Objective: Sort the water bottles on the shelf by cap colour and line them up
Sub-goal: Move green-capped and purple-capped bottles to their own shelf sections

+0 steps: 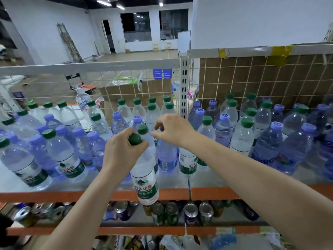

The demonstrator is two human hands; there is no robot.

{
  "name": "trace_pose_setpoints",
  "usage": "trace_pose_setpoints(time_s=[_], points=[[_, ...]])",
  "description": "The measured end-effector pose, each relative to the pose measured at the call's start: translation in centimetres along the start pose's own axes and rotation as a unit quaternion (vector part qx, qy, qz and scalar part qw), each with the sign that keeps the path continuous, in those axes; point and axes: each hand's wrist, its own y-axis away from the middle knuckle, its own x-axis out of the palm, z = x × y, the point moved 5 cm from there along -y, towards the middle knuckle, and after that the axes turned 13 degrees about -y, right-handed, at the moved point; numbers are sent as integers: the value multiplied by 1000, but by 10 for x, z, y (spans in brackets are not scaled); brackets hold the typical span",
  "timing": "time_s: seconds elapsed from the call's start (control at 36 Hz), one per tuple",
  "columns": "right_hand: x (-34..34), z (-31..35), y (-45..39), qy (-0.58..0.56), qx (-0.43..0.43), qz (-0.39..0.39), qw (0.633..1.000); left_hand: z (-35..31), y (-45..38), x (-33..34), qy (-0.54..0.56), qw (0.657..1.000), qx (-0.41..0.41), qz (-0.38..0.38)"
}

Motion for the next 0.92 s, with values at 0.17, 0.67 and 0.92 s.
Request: trace_pose_setpoints(time_s=[0.17,0.67,0.92], points=[[24,7,-12,-59,38,26,997,20,-4,-2,2,1000,-2,14],[37,20,-42,-15,138,-24,990,48,-40,22,43,994,63,82],[34,8,-64,13,157,-44,987,37,-49,36,-88,987,126,51]])
